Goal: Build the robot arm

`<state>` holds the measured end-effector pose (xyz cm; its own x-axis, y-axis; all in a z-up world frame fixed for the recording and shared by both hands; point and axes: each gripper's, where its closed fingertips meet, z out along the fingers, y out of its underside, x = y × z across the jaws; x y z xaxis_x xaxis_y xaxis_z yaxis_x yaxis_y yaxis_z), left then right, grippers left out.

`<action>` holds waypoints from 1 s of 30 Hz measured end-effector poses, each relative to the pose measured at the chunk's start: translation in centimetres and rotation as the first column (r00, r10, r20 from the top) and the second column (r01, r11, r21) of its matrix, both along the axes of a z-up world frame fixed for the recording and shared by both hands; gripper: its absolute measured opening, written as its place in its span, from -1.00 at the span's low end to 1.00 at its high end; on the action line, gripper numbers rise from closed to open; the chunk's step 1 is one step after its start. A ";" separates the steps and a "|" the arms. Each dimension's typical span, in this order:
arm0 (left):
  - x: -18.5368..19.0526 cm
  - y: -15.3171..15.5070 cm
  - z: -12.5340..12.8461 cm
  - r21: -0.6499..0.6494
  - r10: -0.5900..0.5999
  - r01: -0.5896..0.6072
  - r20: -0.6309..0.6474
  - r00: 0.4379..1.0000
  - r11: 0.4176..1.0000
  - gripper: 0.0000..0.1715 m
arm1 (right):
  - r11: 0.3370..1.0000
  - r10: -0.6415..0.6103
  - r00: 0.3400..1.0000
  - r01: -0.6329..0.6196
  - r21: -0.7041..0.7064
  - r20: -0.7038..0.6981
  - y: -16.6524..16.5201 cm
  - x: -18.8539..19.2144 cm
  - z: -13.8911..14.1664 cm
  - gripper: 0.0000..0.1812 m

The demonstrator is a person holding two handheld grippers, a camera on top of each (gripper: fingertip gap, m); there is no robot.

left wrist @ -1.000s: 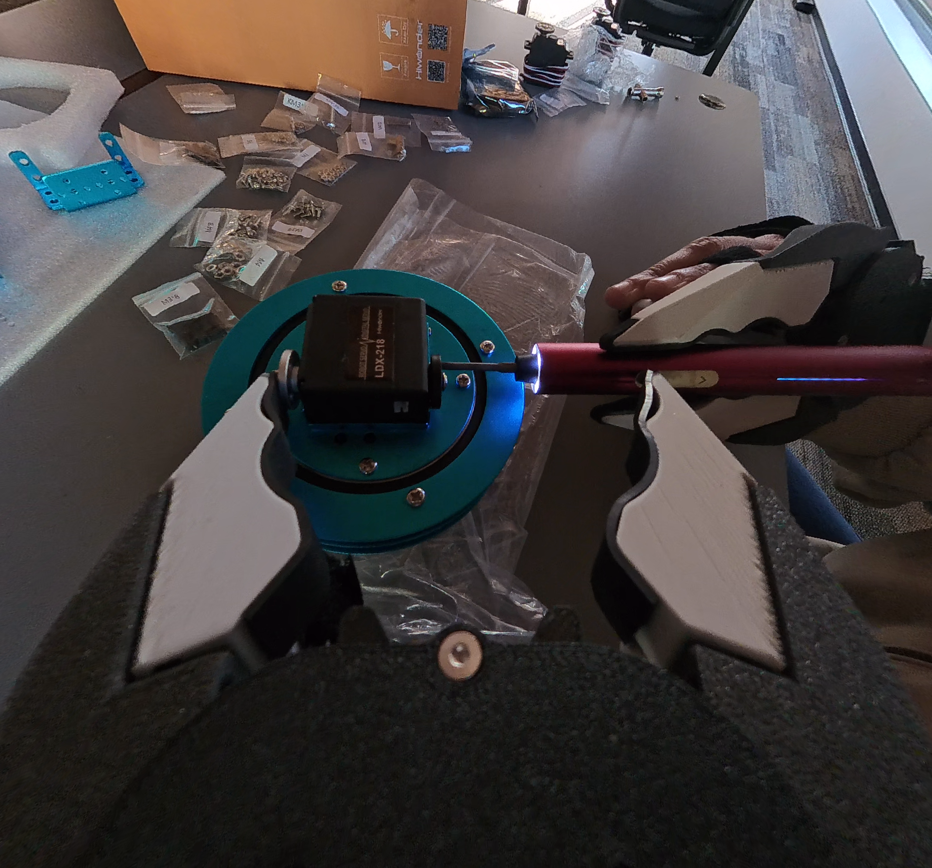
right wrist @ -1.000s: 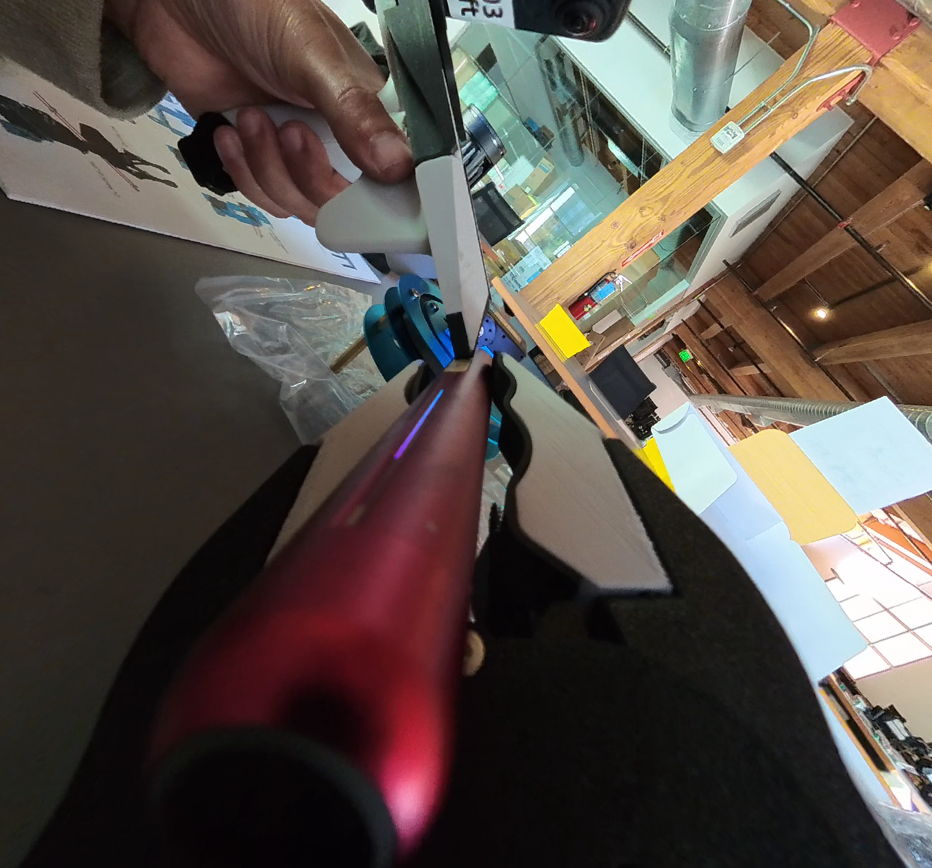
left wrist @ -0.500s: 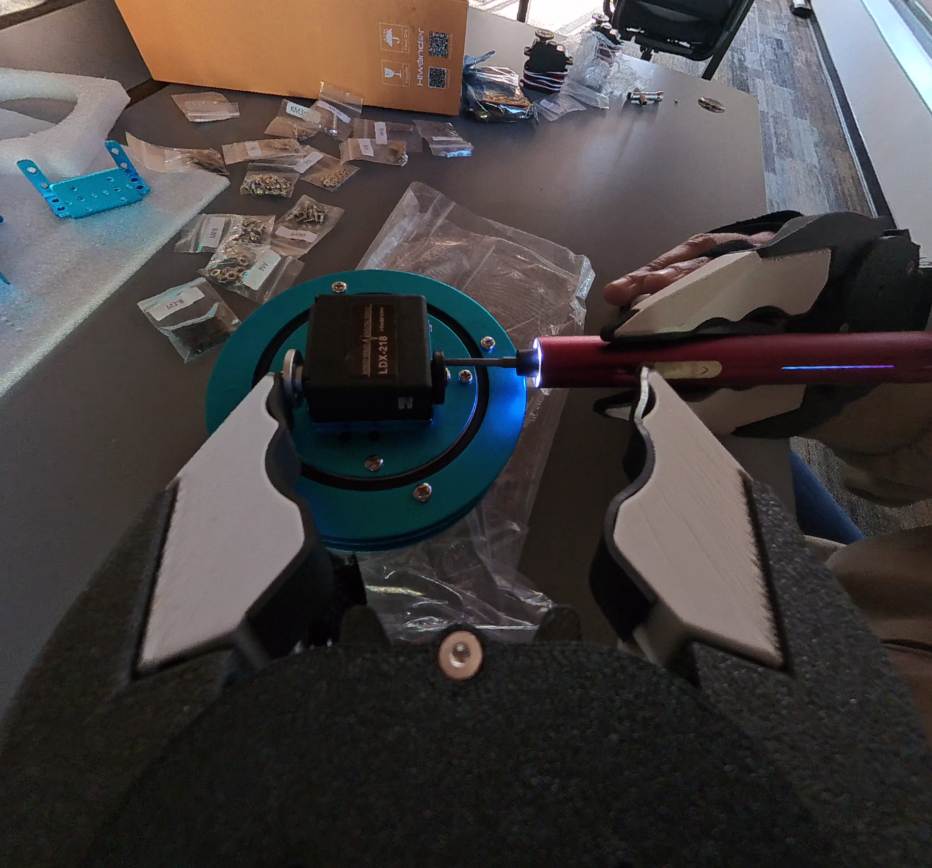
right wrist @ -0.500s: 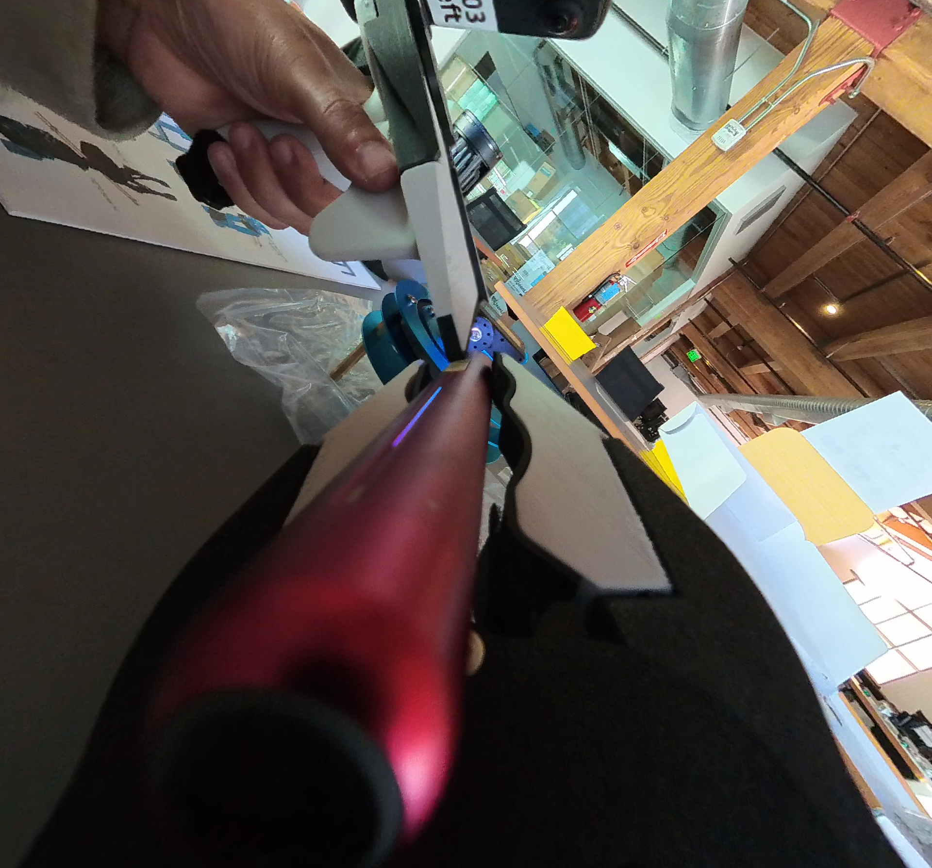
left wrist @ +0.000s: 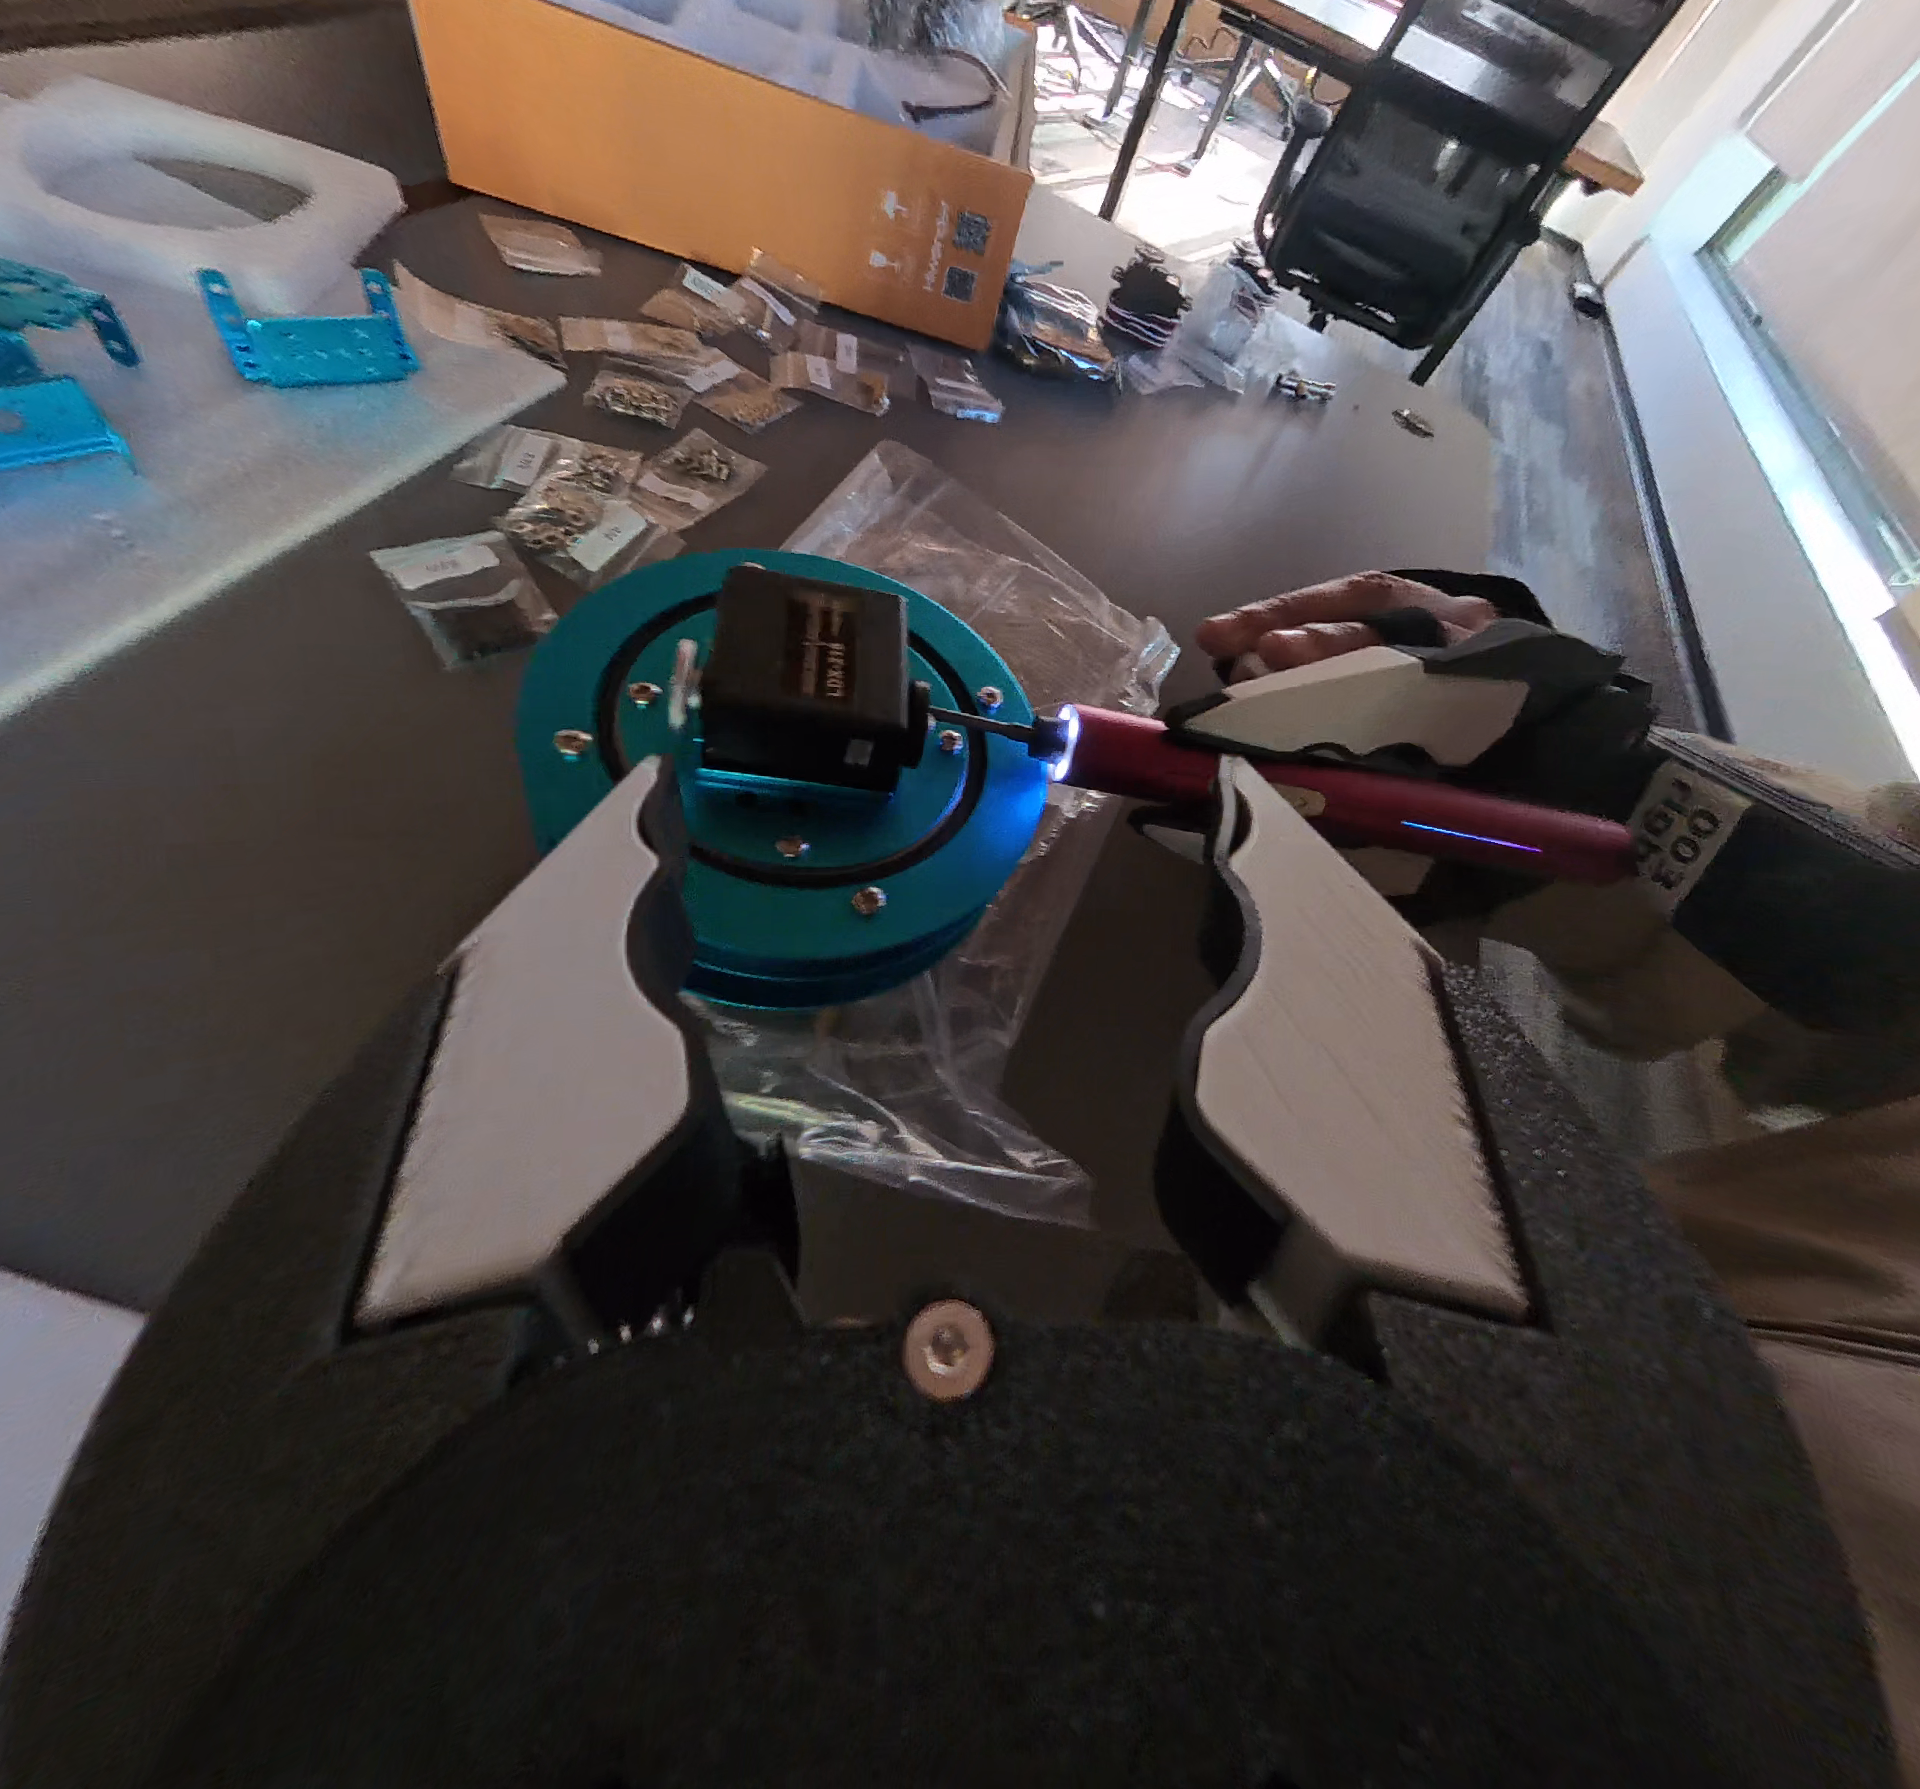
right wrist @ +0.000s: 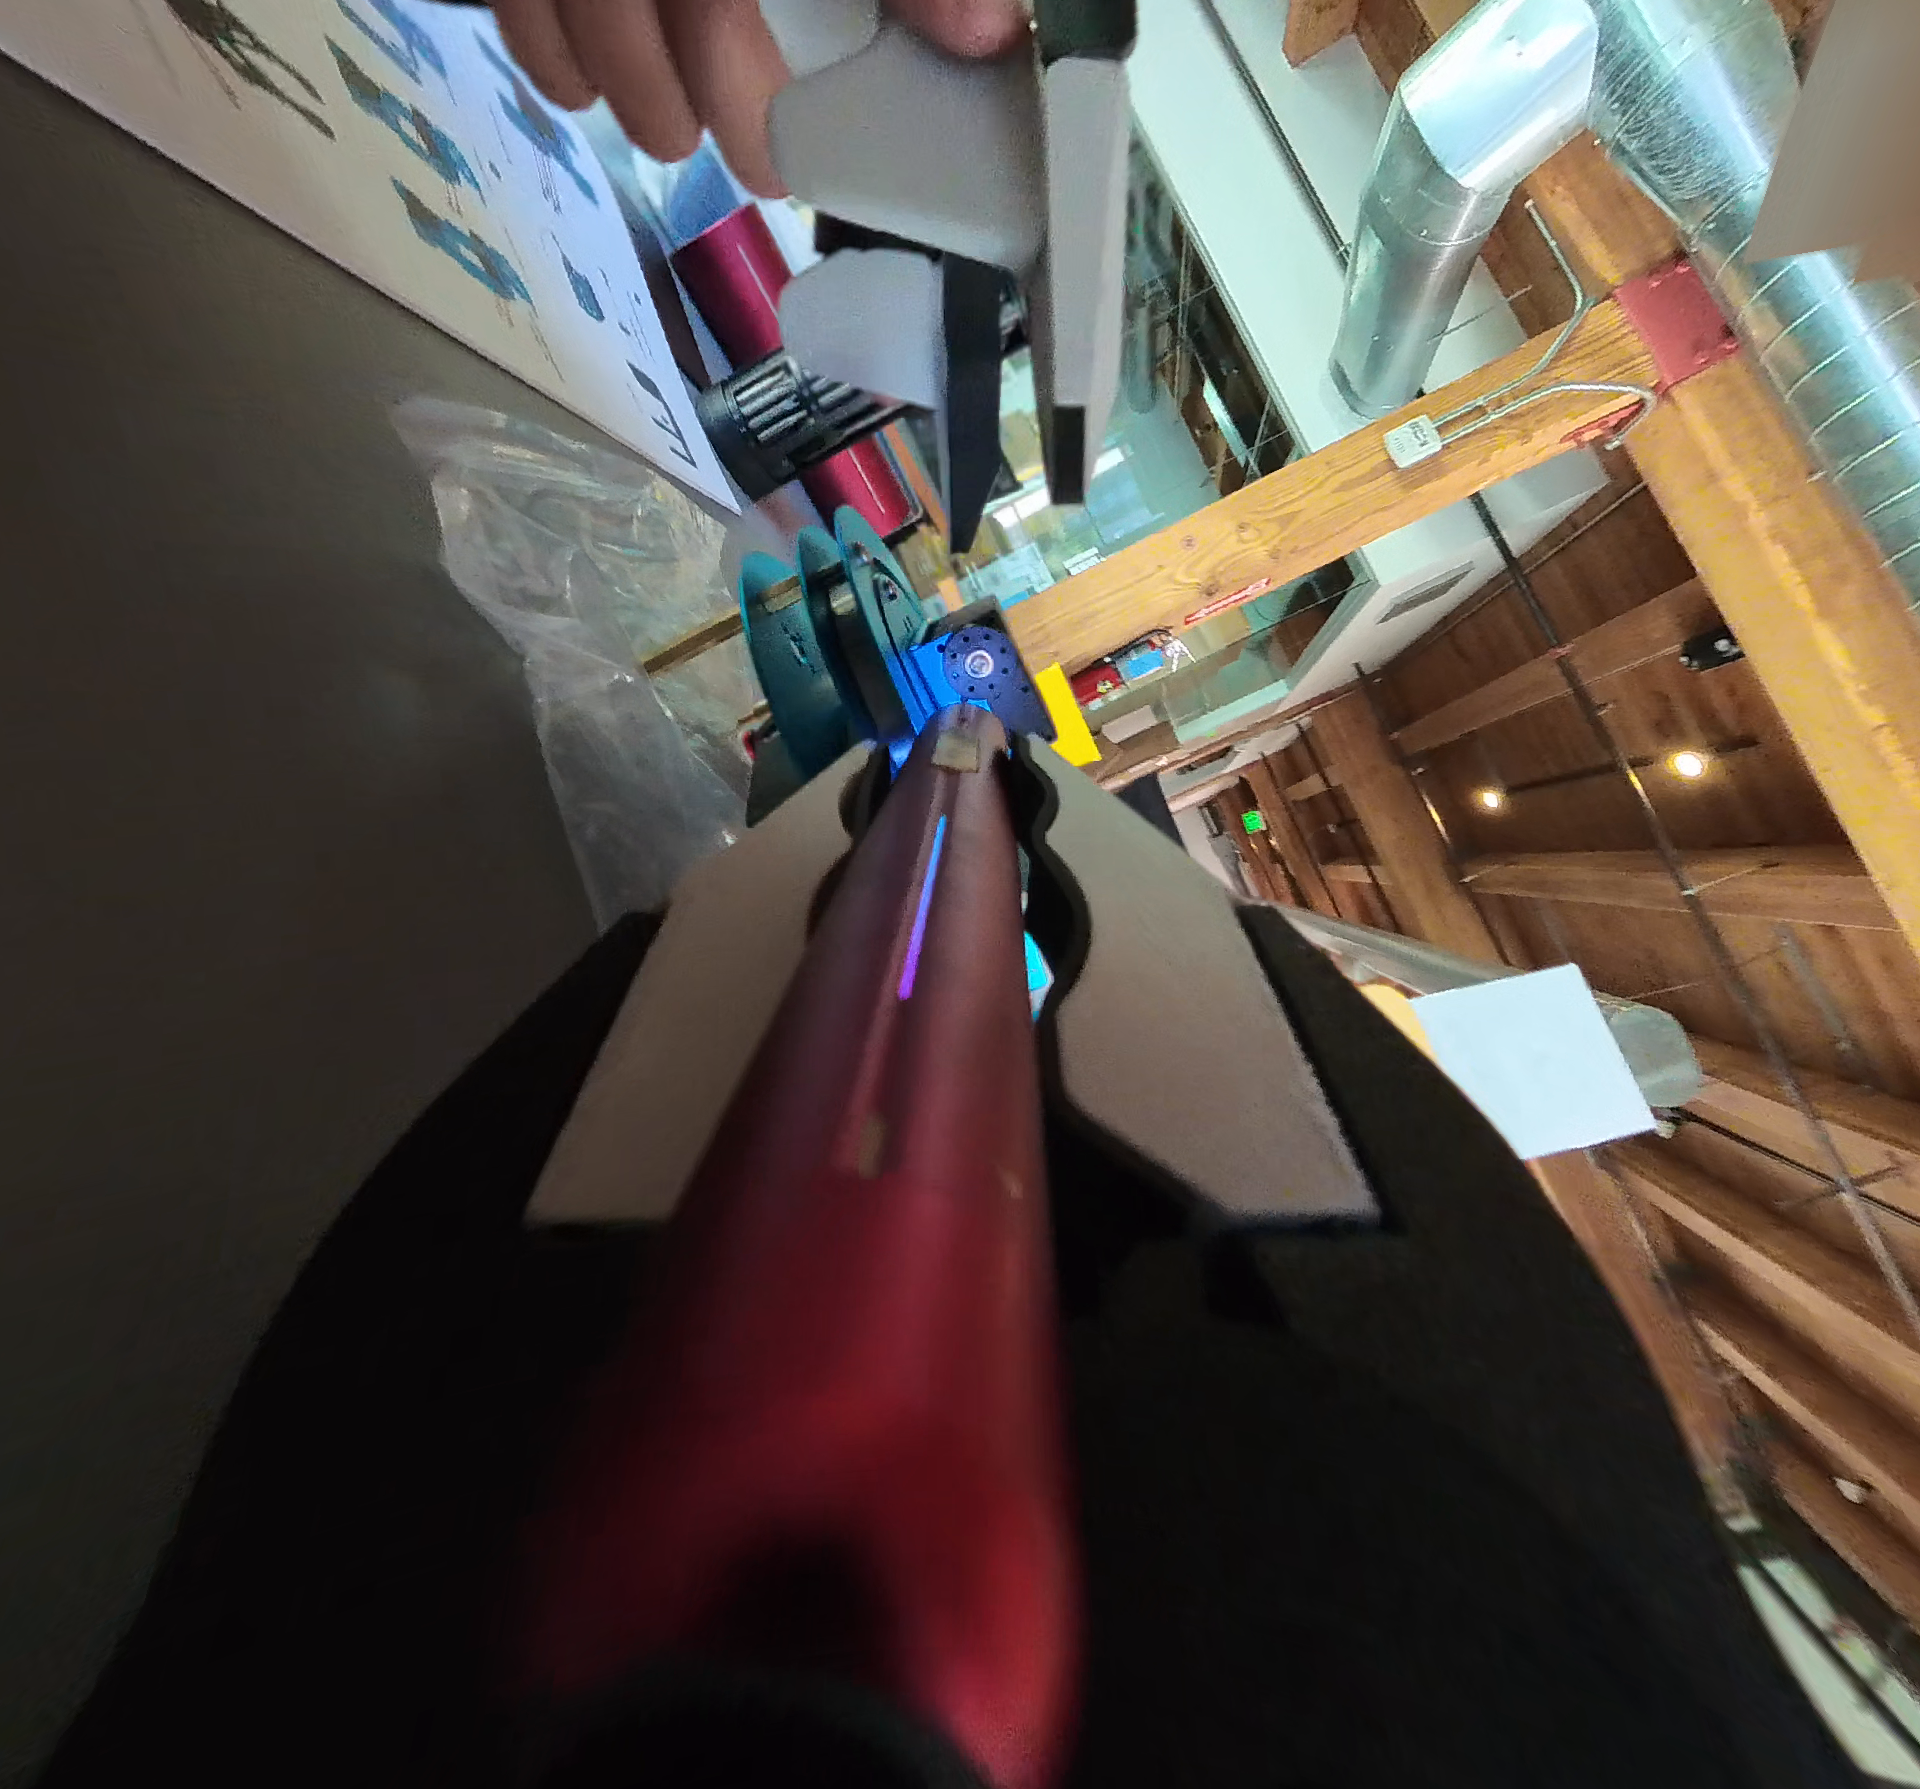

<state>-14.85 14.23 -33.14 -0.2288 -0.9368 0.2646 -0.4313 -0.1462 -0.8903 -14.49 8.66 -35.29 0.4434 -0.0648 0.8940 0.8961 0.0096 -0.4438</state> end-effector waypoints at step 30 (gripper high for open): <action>3.8 1.9 -2.9 0.307 -0.037 0.051 -0.052 0.998 0.950 -0.31 | 0.989 0.144 -0.573 0.107 0.100 -0.807 0.4 4.6 0.6 -0.77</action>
